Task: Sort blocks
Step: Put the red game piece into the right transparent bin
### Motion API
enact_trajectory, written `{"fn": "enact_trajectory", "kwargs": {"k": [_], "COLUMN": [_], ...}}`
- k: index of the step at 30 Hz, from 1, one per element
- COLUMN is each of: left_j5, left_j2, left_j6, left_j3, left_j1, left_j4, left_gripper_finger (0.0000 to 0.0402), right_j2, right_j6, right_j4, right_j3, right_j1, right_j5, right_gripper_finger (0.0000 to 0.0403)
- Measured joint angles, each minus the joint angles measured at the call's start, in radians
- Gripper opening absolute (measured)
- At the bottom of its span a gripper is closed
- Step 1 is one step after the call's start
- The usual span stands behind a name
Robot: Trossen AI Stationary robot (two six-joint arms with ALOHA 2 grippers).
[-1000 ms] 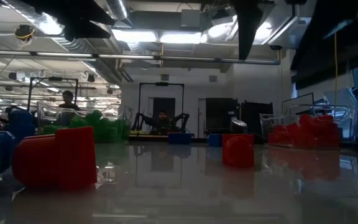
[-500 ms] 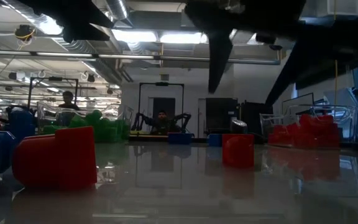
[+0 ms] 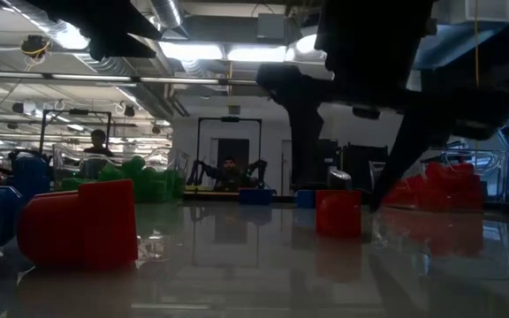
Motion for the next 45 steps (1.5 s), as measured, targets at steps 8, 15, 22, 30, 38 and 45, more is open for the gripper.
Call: {"fn": "enact_trajectory", "kwargs": {"k": [8,15,22,30,38,45], "left_j5": [0.0,0.0,0.0,0.0,0.0,0.0], "left_j2": [0.0,0.0,0.0,0.0,0.0,0.0], "left_j6": [0.002,-0.002,-0.004,-0.011,-0.027,-0.026], "left_j3": [0.0,0.0,0.0,0.0,0.0,0.0], "left_j1": [0.0,0.0,0.0,0.0,-0.001,-0.001], "left_j4": [0.0,-0.004,-0.007,-0.023,-0.022,-0.023], "left_gripper_finger": [0.0261,0.0261,0.0261,0.0261,0.0261,0.0261], "right_j2": [0.0,0.0,0.0,0.0,-0.103,-0.306], "right_j6": [0.011,0.028,0.076,0.299,0.37,0.452], "right_j4": [0.061,0.093,0.103,-0.072,-0.374,-0.627], "right_j3": [-0.038,-0.081,-0.084,-0.015,0.082,0.082], "right_j1": [0.001,0.001,0.002,0.002,0.002,-0.05], "right_j5": [-0.011,-0.011,-0.01,-0.006,0.166,0.428], "right_gripper_finger": [0.0287,0.0213,0.0142,0.0136,0.0137,0.0136]}}
